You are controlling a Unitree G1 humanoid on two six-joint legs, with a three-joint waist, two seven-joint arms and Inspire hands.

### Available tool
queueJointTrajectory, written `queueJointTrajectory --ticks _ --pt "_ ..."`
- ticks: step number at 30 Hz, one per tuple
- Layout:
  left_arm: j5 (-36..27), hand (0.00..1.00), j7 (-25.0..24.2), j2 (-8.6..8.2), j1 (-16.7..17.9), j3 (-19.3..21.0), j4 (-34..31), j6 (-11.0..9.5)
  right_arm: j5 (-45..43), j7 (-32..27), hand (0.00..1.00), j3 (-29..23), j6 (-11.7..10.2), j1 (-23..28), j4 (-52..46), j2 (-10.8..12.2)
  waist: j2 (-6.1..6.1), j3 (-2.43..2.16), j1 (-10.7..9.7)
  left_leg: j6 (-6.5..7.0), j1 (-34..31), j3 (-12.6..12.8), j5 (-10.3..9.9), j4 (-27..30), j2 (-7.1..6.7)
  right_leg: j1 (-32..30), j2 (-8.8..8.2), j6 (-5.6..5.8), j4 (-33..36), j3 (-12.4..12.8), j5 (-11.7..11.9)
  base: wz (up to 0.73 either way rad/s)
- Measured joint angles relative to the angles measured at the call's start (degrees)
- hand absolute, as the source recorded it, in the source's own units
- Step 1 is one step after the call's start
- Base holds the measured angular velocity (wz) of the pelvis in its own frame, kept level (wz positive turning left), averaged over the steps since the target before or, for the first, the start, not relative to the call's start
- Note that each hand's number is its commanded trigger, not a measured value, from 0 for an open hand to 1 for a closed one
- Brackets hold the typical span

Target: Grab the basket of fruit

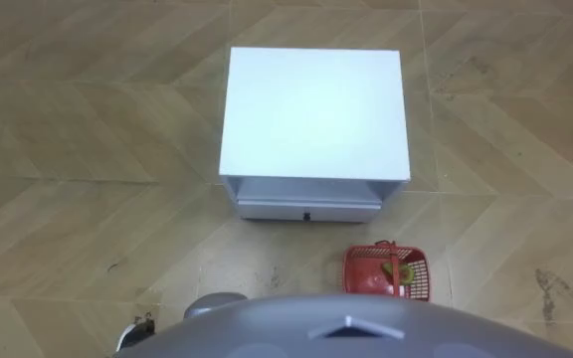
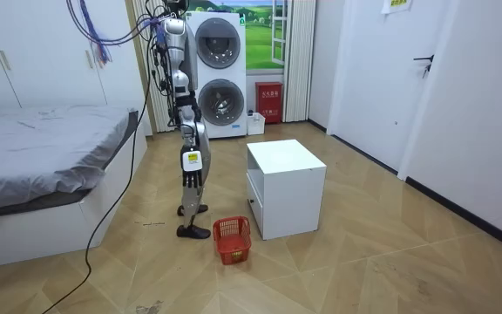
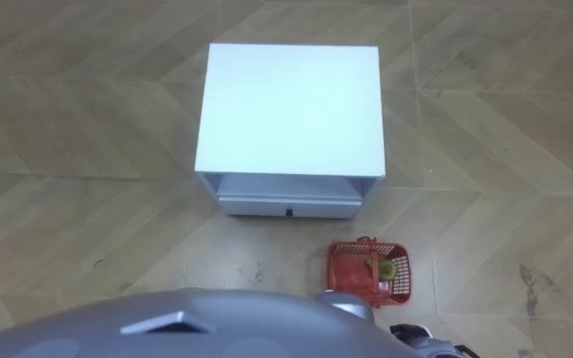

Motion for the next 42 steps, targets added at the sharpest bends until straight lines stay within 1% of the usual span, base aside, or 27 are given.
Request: queueJointTrajectory --ticks 4,13,16,20,28,33,35,36,37,38,39,40,41,42 --pt "0.02 0.0 0.0 0.0 0.01 0.0 -0.05 -0.02 0.0 -0.41 0.0 -0.01 -0.53 0.07 -0.04 0.0 0.06 0.0 -0.01 0.0 -0.02 -0.01 0.0 0.0 0.01 0.01 -0.08 0.0 -0.01 -0.06 0.0 0.0" --pt "0.02 0.0 -0.18 0.0 0.01 0.01 -0.07 0.0 0.28 -0.41 0.0 0.01 -0.54 -0.32 0.43 -0.01 0.17 -0.02 -0.01 0.0 0.02 -0.15 0.0 0.0 -0.01 0.13 0.02 0.0 -0.04 -0.03 0.0 0.0" --pt "0.03 0.0 -0.17 0.0 0.02 0.01 -0.03 -0.02 0.28 -0.44 0.0 0.02 -0.6 -0.33 0.57 -0.01 0.17 0.04 -0.05 0.0 0.26 -0.31 0.0 0.0 -0.09 0.51 0.17 0.01 -0.08 -0.21 -0.01 0.02" --pt "0.03 0.0 -0.16 0.0 0.05 0.01 0.02 -0.02 0.28 -0.5 0.0 0.02 -1.1 -0.35 0.61 -0.01 0.14 0.06 0.02 0.0 0.35 -0.29 0.0 0.0 -0.1 0.56 0.08 0.04 -0.06 -0.28 -0.02 0.0" --pt "0.18 0.0 -0.13 0.0 0.12 0.09 -0.01 -0.01 0.26 -0.94 0.0 -0.05 -1.07 -0.41 0.62 -0.01 0.17 0.05 0.02 0.0 0.29 -0.28 0.0 0.06 -0.12 0.92 -0.02 0.05 0.05 -0.55 -0.03 0.0" --pt "0.37 0.0 0.07 0.0 0.11 0.06 -0.01 0.0 0.64 -1.79 0.0 -0.1 -1.06 -0.5 0.46 -0.04 0.21 0.04 -0.03 0.03 0.08 -0.22 -0.02 0.24 -0.2 0.46 -0.37 0.09 0.24 -0.78 -0.14 0.01" --pt "0.1 0.0 0.12 0.01 -0.11 0.05 -0.07 -0.01 0.92 -1.94 0.0 -0.61 -1.07 -0.59 -0.2 -0.35 0.39 0.03 -0.14 0.73 -1.04 -0.07 -0.5 1.1 -0.35 -1.08 -0.95 0.25 2.15 -1.06 -1.21 0.09" --pt "0.1 0.0 0.22 0.02 -0.17 0.13 -0.06 -0.01 1.01 -2.02 0.0 -0.64 -1.07 -0.61 -0.33 -0.49 0.41 0.01 -0.1 0.84 -1.23 0.0 -0.57 1.09 -0.44 -1.56 -1.17 0.26 2.93 -1.1 -1.5 0.0" --pt "0.12 0.0 0.48 0.01 -0.23 0.19 -0.03 -0.02 1.07 -2.13 0.0 -1.23 -1.06 -0.84 -0.47 -0.78 0.42 -0.03 -0.11 0.88 -1.62 0.23 -0.59 1.22 -0.66 -2.57 -1.77 0.32 4.79 -1.12 -1.89 -0.04" --pt "0.24 0.0 0.64 0.03 -0.63 0.4 0.02 -0.02 1.2 -2.46 0.0 -2.39 -1.06 -1.43 -0.54 -0.99 0.39 0.07 -0.08 1.01 -2.49 0.27 -0.66 2.23 -1.01 -3.72 -2.58 0.38 7.05 -0.91 -2.45 -0.05" --pt "0.22 0.0 0.71 0.03 -0.7 0.42 0.03 -0.01 1.3 -2.62 0.0 -2.62 -1.04 -1.76 -0.64 -1.16 0.32 0.11 -0.1 1.13 -3.16 0.26 -0.73 2.92 -1.18 -4.51 -2.7 0.48 8.18 -0.77 -2.6 0.0" --pt "0.32 0.0 0.75 0.03 -1.6 0.57 0.04 -0.09 2.04 -3.19 0.0 -3.4 -1.11 -2.31 -0.89 -1.58 0.51 0.38 -0.04 1.91 -4.76 0.42 -1.24 4.85 -1.25 -6.06 -3.48 0.48 10.38 -0.07 -2.6 0.12" --pt "0.46 0.0 0.8 0.03 -2.77 1.53 0.4 -0.44 2.23 -3.94 0.0 -4.57 -1.22 -2.73 -0.88 -1.86 0.79 0.53 -0.11 2.58 -6.78 1.58 -1.79 6.95 -1.2 -7.91 -3.87 0.49 12.37 0.5 -2.6 0.13" --pt "0.45 0.0 0.83 0.29 -4.04 2.77 1.35 -1.21 2.72 -4.58 0.0 -5.05 -1.32 -3.08 -0.87 -2.14 0.81 0.62 0.07 3.08 -8.81 2.51 -2.11 8.97 -1.26 -10.06 -4.36 0.49 14.42 1.55 -2.6 0.06"
